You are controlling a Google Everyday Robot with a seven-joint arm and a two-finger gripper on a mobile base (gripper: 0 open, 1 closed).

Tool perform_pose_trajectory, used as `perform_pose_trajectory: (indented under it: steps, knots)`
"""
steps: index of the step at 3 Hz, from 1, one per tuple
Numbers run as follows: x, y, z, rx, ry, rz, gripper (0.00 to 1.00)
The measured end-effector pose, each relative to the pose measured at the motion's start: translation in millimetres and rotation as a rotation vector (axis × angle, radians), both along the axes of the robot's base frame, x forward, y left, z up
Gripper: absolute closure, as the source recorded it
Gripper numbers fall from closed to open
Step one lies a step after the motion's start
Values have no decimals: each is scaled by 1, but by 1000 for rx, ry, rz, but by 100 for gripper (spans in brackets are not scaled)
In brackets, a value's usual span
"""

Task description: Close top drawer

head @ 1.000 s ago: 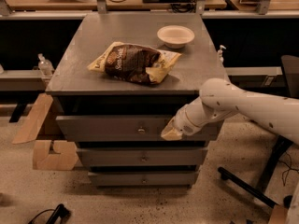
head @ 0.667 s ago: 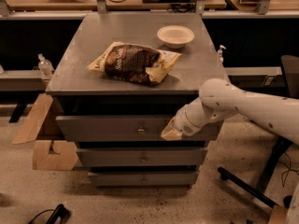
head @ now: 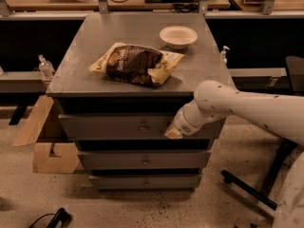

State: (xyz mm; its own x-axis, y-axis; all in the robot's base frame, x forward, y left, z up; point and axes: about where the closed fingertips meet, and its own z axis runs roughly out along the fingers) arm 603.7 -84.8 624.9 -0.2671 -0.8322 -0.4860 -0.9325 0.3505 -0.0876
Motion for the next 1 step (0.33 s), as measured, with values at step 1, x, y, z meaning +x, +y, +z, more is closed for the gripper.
perform_pose_trajectory:
  steps: [1]
  knots:
    - [1,0,0,-1,0,-6,100]
